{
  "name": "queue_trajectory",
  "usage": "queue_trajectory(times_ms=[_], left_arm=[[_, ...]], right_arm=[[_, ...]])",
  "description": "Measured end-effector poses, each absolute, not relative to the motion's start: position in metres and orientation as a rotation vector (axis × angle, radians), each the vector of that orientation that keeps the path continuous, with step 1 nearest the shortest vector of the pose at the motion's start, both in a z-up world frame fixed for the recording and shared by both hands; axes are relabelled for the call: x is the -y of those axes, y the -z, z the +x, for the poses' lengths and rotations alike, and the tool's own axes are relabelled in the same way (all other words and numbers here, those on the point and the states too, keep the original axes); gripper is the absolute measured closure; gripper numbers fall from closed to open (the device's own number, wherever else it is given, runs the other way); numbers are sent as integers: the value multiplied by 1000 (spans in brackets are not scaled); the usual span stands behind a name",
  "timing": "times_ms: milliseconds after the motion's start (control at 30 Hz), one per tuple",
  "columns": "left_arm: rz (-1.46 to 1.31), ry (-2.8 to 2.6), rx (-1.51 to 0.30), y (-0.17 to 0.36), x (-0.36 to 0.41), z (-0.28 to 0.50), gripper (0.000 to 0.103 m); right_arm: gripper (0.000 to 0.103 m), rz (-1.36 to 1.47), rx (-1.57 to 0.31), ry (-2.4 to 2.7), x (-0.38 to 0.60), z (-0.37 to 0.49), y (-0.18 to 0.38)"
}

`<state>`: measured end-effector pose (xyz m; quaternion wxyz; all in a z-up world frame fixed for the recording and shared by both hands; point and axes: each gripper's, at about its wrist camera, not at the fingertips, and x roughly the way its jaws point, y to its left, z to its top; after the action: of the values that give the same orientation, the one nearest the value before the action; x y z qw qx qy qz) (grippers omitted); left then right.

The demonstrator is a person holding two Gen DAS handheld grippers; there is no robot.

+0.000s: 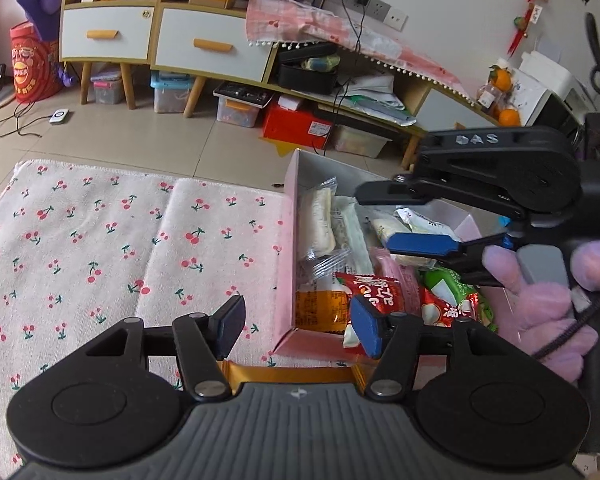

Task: Organize snacks
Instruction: 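Carry the red wrapper and clear packet into the pink box and open both grippers, then move both open grippers back over the remaining snacks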

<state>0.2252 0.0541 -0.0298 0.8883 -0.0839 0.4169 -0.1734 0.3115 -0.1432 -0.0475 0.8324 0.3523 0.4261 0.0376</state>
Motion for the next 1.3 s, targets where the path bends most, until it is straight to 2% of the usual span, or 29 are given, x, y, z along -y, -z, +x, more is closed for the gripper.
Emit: queue_trajectory(times_ms=[133,333,400,533,567,633,900,1300], left_arm=[[-167,352,-870,29,-55,223,47],[-141,344,-876,29,-55,213,40],[-126,339,-883,29,-55,209,40],[-105,336,-895,25,-53,197,38],[-99,337,-895,24,-52,194,37],[-84,333,-894,21,-50,189,34],[-11,321,-896,11,-40,165,20],[33,330,-888,8,-33,129,8]], right_arm=[[52,728,-903,-76,147,301,40],[47,691,-892,-67,156,269,24],[43,674,-883,-68,159,256,19],[42,650,-877,-53,168,229,14],[39,644,-876,-50,170,223,13],[35,631,-874,-40,174,211,13],[29,600,-862,-42,191,167,11],[18,476,-839,-63,187,124,18]])
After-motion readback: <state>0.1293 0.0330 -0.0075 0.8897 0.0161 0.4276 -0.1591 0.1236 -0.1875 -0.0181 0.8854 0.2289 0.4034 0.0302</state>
